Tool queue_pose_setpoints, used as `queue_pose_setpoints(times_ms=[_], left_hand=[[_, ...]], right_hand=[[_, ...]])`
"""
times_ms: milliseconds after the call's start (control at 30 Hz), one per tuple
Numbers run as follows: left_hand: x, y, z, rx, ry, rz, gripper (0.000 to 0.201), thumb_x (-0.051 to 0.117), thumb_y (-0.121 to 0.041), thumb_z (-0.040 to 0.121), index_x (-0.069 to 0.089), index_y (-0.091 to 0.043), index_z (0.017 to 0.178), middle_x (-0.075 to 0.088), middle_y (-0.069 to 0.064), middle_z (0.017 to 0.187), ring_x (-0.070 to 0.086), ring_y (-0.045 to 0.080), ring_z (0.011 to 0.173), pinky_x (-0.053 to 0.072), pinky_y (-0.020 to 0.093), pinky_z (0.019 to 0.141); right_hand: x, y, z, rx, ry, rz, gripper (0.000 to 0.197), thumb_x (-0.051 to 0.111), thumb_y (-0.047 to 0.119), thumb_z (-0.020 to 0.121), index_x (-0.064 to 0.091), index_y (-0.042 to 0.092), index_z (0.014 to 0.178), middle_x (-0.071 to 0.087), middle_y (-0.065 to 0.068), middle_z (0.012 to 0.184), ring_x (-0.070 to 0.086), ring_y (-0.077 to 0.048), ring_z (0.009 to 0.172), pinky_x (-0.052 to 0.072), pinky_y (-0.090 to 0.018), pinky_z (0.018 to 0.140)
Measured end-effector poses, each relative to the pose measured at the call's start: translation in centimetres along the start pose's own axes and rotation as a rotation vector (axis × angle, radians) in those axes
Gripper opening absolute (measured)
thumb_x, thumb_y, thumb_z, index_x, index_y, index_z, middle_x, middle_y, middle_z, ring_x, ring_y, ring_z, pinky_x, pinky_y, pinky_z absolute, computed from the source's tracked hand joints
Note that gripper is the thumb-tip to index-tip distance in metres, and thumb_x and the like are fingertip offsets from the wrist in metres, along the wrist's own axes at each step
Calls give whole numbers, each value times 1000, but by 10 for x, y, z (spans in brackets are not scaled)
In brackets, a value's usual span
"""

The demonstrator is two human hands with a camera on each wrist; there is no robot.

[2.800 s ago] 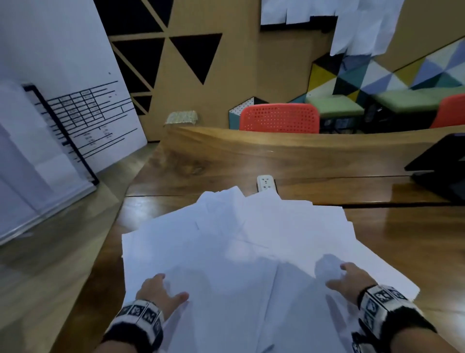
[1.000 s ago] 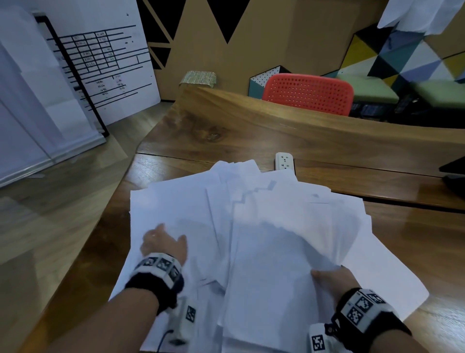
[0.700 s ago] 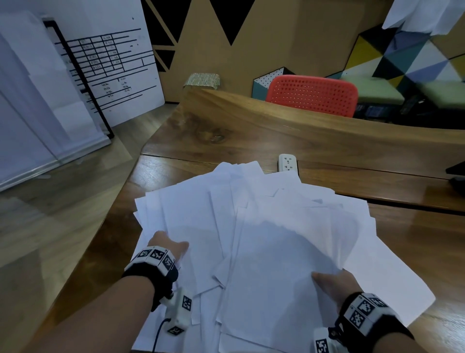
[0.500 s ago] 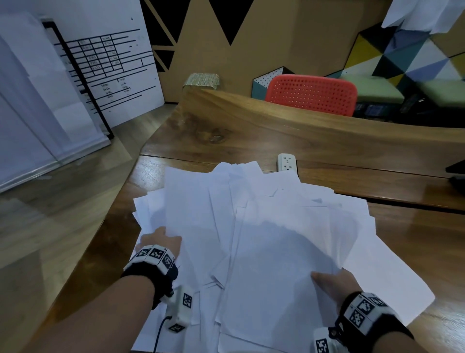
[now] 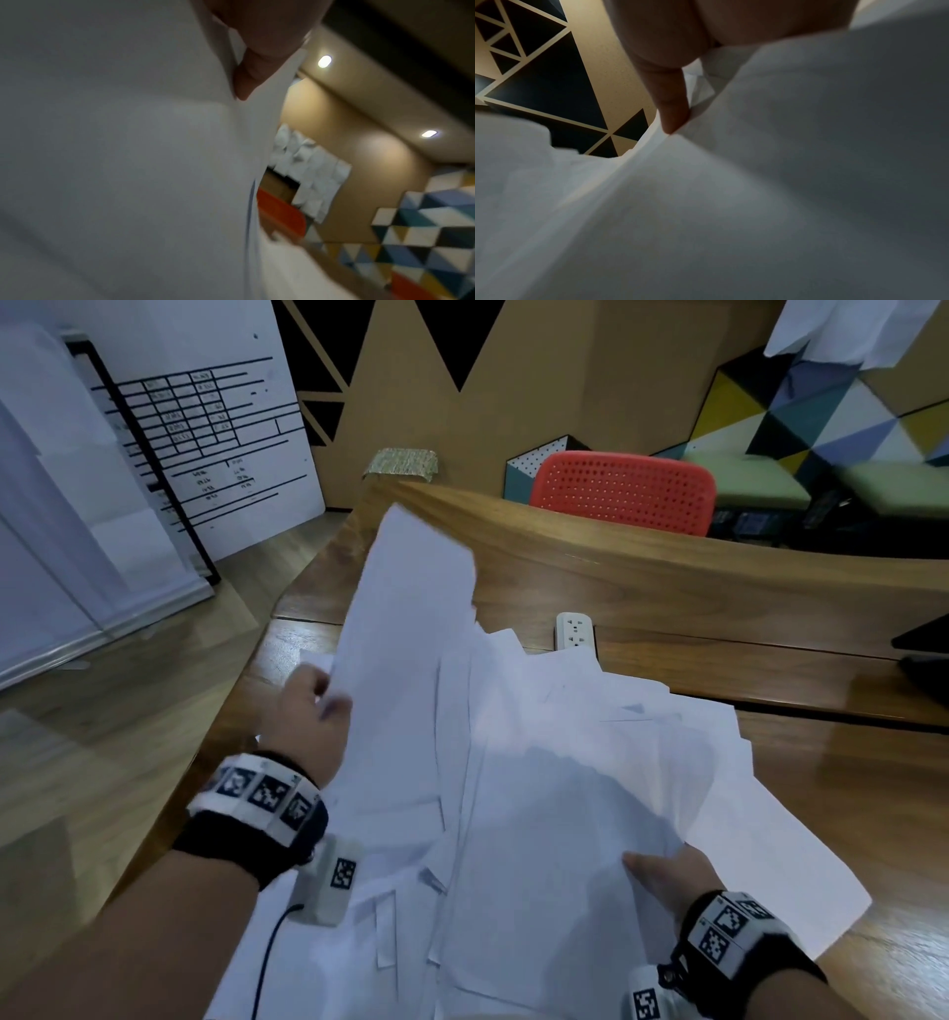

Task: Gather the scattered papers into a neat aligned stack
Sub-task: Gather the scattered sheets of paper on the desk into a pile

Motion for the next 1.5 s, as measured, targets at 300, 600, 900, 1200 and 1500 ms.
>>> queue_pose_setpoints(times_ms=[300, 600, 900, 1200, 1500], left_hand=[[-48, -64, 8, 144, -201, -617, 35, 69, -2, 75, 46, -29, 74, 58, -9, 76, 57, -12, 51, 47, 14, 52], [86, 9, -53, -102, 407, -137, 41, 67, -9, 75, 49, -14, 112, 61, 6, 108, 52, 16, 89, 41, 22, 80], [82, 59, -49, -244, 218, 456, 93, 58, -52, 79, 0, -24, 147, 2, 12, 158, 17, 33, 143, 19, 45, 115], [63, 96, -15, -610, 270, 218, 45, 63, -21, 73, 51, -2, 112, 63, 16, 98, 57, 30, 77, 42, 31, 68], [35, 108, -8, -630, 291, 407, 31, 50, -34, 74, 53, -14, 98, 58, 17, 111, 55, 37, 94, 47, 41, 85]], right_hand=[[1, 1, -2, 28, -3, 23, 32, 72, -5, 74, 62, -6, 104, 67, -23, 99, 65, -37, 89, 52, -47, 85], [8, -5, 6, 79, 60, 176, 105, 82, 70, 32, 63, 8, 115, 69, -15, 111, 62, -34, 106, 44, -47, 100], [3, 2, 1, 22, 67, 55, 46, 77, -7, 67, 61, -10, 110, 67, -12, 85, 64, -34, 86, 49, -40, 83], [3, -2, 5, -8, 33, 43, 40, 75, -8, 68, 62, -9, 106, 68, -15, 86, 65, -37, 88, 50, -42, 85], [3, 0, 3, -6, 15, 23, 39, 79, -3, 68, 63, -8, 103, 68, -16, 86, 65, -35, 87, 49, -36, 78]])
Point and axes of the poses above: each hand's wrist, its own z-axis towards the middle knuckle, its own x-axis out of the palm, y = z × x, the point moved 4 cm from there along z, towards the middle knuckle
